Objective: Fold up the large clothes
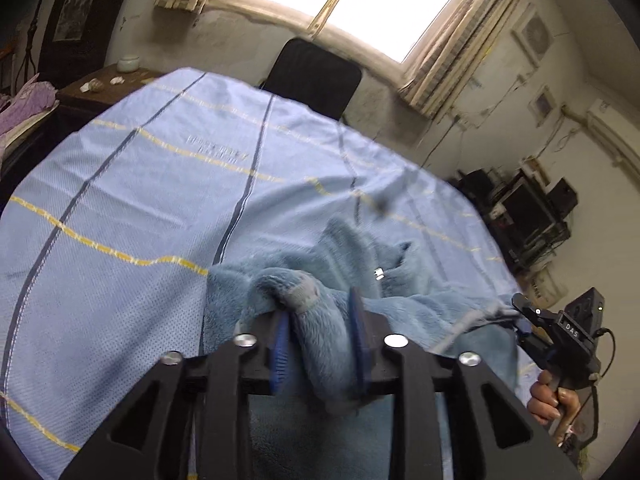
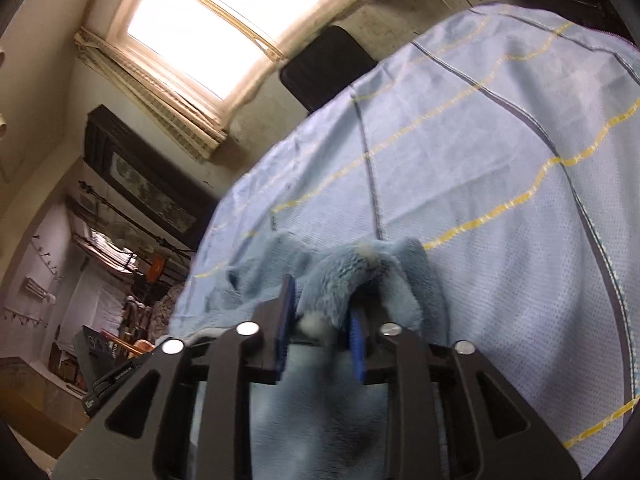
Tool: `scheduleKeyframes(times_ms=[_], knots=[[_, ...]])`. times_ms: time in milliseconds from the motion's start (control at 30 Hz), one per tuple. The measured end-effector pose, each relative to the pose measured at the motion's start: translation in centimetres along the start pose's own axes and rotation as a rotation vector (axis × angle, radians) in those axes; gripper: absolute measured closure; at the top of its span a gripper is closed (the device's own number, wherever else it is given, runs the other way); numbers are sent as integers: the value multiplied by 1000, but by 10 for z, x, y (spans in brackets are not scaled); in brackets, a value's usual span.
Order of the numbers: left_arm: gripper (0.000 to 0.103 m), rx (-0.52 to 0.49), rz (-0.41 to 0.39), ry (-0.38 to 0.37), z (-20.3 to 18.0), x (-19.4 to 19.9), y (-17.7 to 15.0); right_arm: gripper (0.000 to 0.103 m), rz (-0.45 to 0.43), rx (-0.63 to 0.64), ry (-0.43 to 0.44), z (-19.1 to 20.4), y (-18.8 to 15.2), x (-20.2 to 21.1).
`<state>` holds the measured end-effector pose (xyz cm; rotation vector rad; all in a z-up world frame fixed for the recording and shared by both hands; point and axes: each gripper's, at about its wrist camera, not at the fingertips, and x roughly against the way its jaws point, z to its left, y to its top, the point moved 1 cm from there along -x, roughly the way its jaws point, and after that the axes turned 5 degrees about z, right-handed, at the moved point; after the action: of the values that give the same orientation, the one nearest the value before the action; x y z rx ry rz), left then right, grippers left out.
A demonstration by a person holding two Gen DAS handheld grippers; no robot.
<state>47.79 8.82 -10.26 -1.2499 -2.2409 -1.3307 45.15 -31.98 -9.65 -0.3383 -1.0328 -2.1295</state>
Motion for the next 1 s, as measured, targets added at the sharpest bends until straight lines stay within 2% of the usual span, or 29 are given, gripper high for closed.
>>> scheduleKeyframes(times_ms=[33, 67, 100, 133, 167, 300, 500, 633, 667, 733, 833, 933, 1000], knots=[[53, 0, -21, -10, -2, 8, 1, 63, -20, 30, 8, 9, 1, 7], [39, -2, -43, -5, -5, 14, 2, 60, -35, 52, 11, 16, 2, 13], [31, -7, -78, 23, -6, 21, 2, 59, -56, 79, 9, 23, 3, 19], [25, -21, -121, 62, -8, 30, 3, 57, -81, 104, -4, 29, 4, 26], [23, -34, -141, 79, -9, 34, 4, 55, -98, 117, -21, 32, 5, 30], [23, -2, -104, 104, 1, 21, 6, 55, -98, 103, -92, 16, 8, 25], [23, -11, -19, 155, -1, -17, 14, 55, -16, 71, -163, -4, 11, -1], [24, -63, 34, 264, -6, -50, 14, 55, 42, 79, -239, -9, 19, -27], [27, -66, 43, 291, -3, -57, 11, 63, 55, 73, -232, -12, 18, -31], [32, -67, 72, 367, 8, -73, 5, 92, 81, 70, -241, -20, 10, -40], [32, -3, 76, 334, 27, -78, 2, 92, 74, 55, -263, -35, 8, -43], [31, 3, 70, 347, 30, -75, 3, 92, 81, 6, -229, -47, 7, -45], [32, 11, 60, 337, 28, -66, 3, 92, 77, 12, -237, -44, 7, -42]])
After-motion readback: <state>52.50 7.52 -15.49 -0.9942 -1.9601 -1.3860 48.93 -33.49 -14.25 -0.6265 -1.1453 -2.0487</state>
